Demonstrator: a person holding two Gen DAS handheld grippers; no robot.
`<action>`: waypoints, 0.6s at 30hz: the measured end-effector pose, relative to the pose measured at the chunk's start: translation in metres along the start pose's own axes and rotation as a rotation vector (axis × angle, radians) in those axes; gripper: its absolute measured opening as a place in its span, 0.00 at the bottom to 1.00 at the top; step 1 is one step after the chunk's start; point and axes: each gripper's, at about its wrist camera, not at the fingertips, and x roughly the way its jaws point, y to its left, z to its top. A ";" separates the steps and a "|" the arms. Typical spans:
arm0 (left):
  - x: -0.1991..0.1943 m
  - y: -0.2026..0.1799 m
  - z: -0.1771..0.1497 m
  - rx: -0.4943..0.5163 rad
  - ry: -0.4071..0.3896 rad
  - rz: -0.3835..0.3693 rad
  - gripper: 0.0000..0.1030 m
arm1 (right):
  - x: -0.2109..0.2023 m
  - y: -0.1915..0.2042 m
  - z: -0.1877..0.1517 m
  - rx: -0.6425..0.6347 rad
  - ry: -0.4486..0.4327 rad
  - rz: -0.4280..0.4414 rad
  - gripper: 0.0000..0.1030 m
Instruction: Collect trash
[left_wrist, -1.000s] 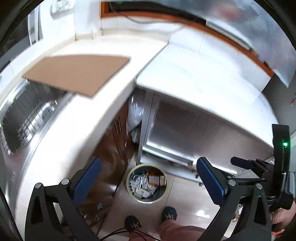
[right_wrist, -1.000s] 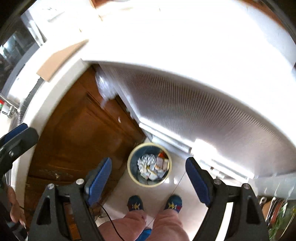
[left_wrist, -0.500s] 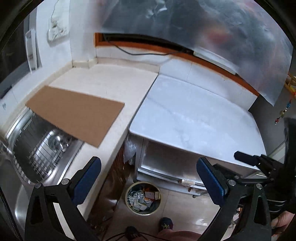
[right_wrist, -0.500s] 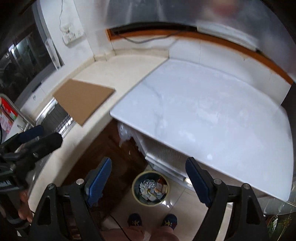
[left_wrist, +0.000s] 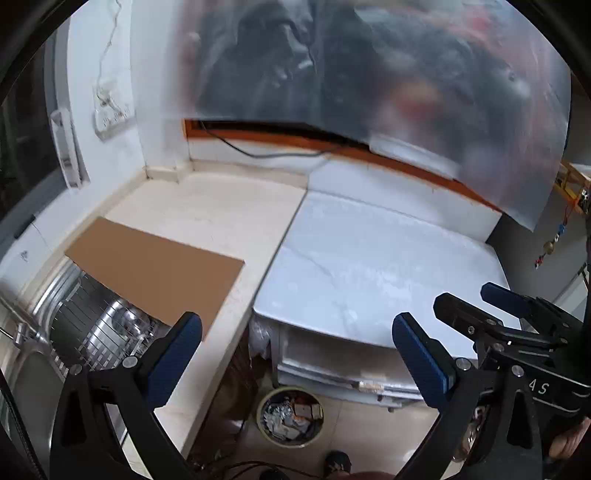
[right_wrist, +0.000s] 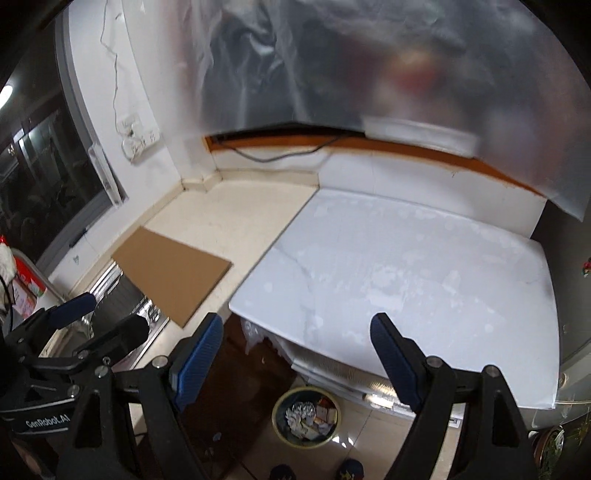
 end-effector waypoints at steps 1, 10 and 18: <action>-0.005 -0.001 0.003 0.005 -0.012 0.011 0.99 | -0.004 0.000 0.001 -0.002 -0.012 -0.005 0.80; -0.030 -0.008 0.012 0.003 -0.076 0.057 0.99 | -0.026 0.007 0.009 -0.019 -0.089 -0.028 0.80; -0.039 -0.013 0.010 0.015 -0.098 0.076 0.99 | -0.032 0.008 0.007 -0.008 -0.112 -0.024 0.80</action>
